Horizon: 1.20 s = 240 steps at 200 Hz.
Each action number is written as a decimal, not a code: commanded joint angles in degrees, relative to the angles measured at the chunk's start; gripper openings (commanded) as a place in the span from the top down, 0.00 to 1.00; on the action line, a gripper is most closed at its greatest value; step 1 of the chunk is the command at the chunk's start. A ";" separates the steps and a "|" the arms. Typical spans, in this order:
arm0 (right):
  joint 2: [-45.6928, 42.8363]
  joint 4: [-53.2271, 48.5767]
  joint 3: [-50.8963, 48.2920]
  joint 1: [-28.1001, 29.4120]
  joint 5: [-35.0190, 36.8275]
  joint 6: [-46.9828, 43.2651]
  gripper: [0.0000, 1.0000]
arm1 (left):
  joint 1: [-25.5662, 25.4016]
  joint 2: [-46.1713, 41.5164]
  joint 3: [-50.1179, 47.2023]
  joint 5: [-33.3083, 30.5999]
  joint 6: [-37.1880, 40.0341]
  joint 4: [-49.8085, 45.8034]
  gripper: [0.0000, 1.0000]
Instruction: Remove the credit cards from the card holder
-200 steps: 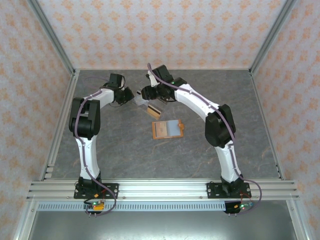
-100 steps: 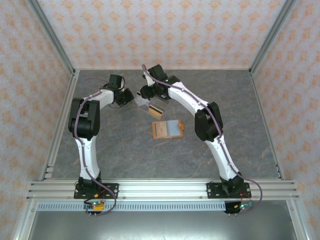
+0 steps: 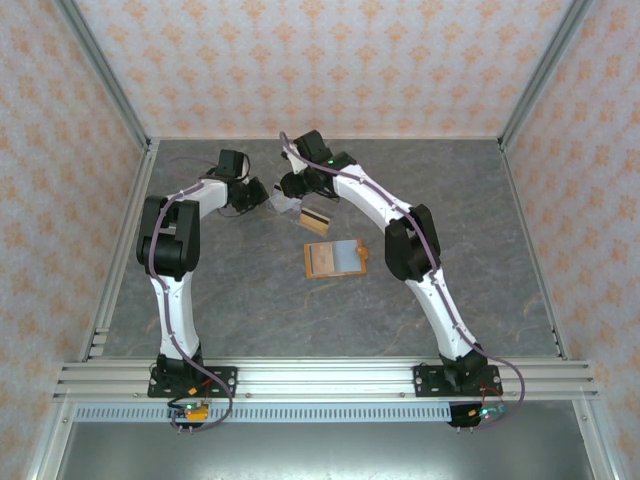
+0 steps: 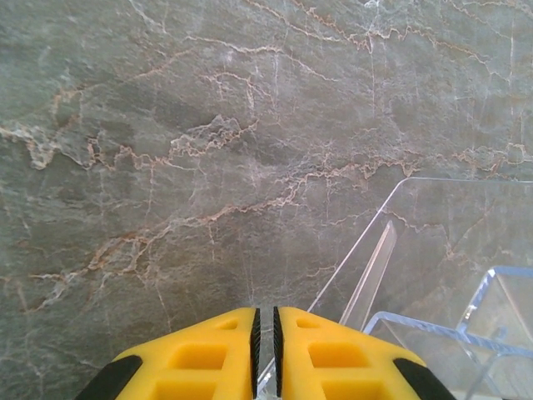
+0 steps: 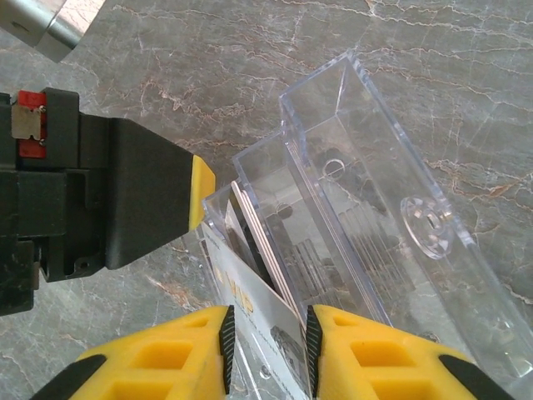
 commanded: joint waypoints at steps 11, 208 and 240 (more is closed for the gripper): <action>1.22 -0.70 1.53 0.22 3.25 -3.78 0.70 | 0.01 -1.27 -0.90 0.90 1.49 -1.75 0.85; -8.16 3.68 -7.68 0.97 6.64 -14.52 0.95 | 0.52 -2.88 -1.61 -1.02 1.22 -2.92 0.83; -10.78 4.58 -10.49 0.99 6.65 -14.84 0.93 | 0.52 -3.11 -1.67 -1.11 1.14 -3.08 0.82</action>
